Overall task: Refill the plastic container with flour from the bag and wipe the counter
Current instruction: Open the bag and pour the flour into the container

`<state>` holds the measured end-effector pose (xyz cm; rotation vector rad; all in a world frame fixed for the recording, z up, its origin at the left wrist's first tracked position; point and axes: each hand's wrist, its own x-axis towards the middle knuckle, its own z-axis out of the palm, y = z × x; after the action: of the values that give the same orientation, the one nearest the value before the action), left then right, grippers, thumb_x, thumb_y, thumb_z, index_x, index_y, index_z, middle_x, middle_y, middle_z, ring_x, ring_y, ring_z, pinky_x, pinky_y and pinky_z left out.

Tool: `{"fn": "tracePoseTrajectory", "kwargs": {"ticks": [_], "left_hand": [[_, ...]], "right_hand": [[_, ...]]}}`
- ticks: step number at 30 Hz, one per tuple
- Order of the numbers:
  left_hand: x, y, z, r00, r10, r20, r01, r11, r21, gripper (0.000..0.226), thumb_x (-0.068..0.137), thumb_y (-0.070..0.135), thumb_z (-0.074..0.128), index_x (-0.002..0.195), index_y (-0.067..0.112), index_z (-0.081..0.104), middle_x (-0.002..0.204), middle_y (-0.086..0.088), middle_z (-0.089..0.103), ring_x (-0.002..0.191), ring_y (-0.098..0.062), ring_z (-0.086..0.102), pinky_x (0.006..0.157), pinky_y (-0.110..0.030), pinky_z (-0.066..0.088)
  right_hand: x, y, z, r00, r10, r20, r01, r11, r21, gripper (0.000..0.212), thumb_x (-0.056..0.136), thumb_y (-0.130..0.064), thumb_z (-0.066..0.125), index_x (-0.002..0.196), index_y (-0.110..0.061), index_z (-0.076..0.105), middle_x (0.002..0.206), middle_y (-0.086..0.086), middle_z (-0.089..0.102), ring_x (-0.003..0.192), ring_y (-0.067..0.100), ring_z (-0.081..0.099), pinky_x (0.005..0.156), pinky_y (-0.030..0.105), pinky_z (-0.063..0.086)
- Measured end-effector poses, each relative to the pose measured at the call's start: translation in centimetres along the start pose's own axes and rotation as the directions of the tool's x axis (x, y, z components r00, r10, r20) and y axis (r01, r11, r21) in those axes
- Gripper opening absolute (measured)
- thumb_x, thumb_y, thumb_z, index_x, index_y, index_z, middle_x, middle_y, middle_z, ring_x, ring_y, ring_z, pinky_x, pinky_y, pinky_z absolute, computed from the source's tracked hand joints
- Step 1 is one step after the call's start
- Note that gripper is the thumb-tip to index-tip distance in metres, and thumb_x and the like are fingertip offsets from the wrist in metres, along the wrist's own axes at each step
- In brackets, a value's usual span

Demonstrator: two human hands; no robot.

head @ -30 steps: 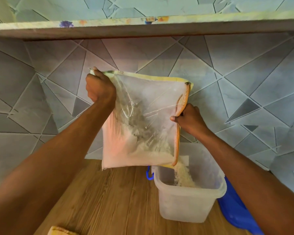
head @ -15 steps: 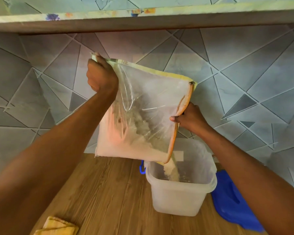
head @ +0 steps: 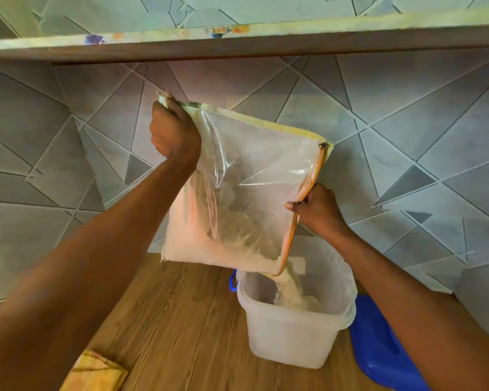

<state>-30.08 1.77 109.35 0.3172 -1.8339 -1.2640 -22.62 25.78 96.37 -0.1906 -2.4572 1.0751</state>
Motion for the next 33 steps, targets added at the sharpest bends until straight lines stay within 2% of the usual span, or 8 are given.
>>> {"fn": "tracePoseTrajectory", "kwargs": {"ticks": [2,9,17,22,24,27,29,33], "left_hand": [[-0.1,0.2,0.0,1.0,0.019,0.015,-0.019,1.0,0.014,0.044,0.107,0.04,0.029,0.116,0.009,0.059,0.11,-0.004,0.069,0.098,-0.02,0.065,0.079,-0.028,0.046],[-0.3,0.8,1.2,0.996,0.076,0.038,-0.077,0.997,0.011,0.044,0.107,0.041,0.029,0.108,0.01,0.06,0.099,-0.006,0.07,0.085,-0.023,0.066,0.07,-0.029,0.041],[-1.5,1.7,1.8,0.989,0.144,0.017,-0.144,0.989,0.036,0.046,0.107,0.041,0.027,0.112,0.009,0.06,0.102,-0.008,0.072,0.093,-0.03,0.068,0.07,-0.031,0.039],[-2.4,2.2,2.0,0.986,0.168,-0.02,-0.166,0.984,0.064,0.047,0.107,0.045,0.027,0.111,0.012,0.06,0.098,-0.005,0.072,0.087,-0.026,0.069,0.068,-0.031,0.041],[-2.5,2.2,2.2,0.985,0.17,-0.035,-0.168,0.984,0.061,0.046,0.107,0.044,0.028,0.112,0.012,0.06,0.097,-0.004,0.071,0.086,-0.026,0.069,0.067,-0.029,0.043],[-3.0,2.4,2.1,0.982,0.185,-0.051,-0.18,0.98,0.085,0.045,0.107,0.043,0.028,0.112,0.011,0.059,0.096,-0.004,0.071,0.081,-0.022,0.066,0.065,-0.028,0.042],[-3.4,2.7,2.0,0.98,0.187,-0.072,-0.178,0.977,0.117,0.045,0.107,0.041,0.028,0.113,0.01,0.059,0.099,-0.006,0.071,0.083,-0.023,0.065,0.066,-0.027,0.038],[-3.8,3.1,2.0,0.973,0.215,-0.088,-0.203,0.97,0.133,0.046,0.107,0.044,0.028,0.112,0.011,0.06,0.1,-0.007,0.072,0.09,-0.027,0.068,0.068,-0.029,0.039]], "right_hand": [[-0.2,0.0,0.2,1.0,0.018,-0.019,-0.018,1.0,0.007,0.028,0.081,-0.027,0.084,0.095,-0.006,0.072,0.101,0.015,0.073,0.111,0.036,0.062,0.089,0.043,0.056],[-0.7,0.5,-0.1,0.996,0.055,-0.066,-0.053,0.998,0.03,0.023,0.083,-0.02,0.083,0.094,-0.002,0.074,0.096,0.015,0.074,0.099,0.03,0.067,0.082,0.031,0.052],[-0.7,1.8,-1.0,0.992,0.086,-0.094,-0.08,0.995,0.068,0.022,0.08,-0.023,0.085,0.081,-0.011,0.068,0.091,0.014,0.073,0.104,0.037,0.065,0.085,0.042,0.057],[-0.2,2.5,-2.2,0.995,0.099,0.032,-0.101,0.994,0.048,0.033,0.074,-0.024,0.09,0.092,-0.009,0.068,0.102,0.013,0.072,0.102,0.033,0.068,0.088,0.045,0.059],[-0.3,2.7,-2.1,0.997,0.076,-0.003,-0.075,0.996,0.052,0.029,0.077,-0.024,0.088,0.088,-0.013,0.064,0.101,0.014,0.07,0.104,0.034,0.065,0.08,0.037,0.059],[-0.6,3.3,-1.8,0.998,0.054,0.017,-0.055,0.997,0.045,0.025,0.081,-0.023,0.085,0.088,-0.013,0.063,0.106,0.016,0.065,0.096,0.031,0.063,0.045,0.006,0.042],[-0.7,3.7,-1.6,0.998,0.053,-0.026,-0.05,0.995,0.089,0.022,0.083,-0.022,0.083,0.086,-0.01,0.065,0.104,0.017,0.066,0.089,0.03,0.063,0.04,0.003,0.037],[-0.6,4.4,-1.6,0.999,0.034,-0.015,-0.032,0.993,0.111,0.023,0.082,-0.023,0.084,0.09,-0.008,0.068,0.104,0.017,0.067,0.098,0.034,0.066,0.04,0.003,0.039]]}}
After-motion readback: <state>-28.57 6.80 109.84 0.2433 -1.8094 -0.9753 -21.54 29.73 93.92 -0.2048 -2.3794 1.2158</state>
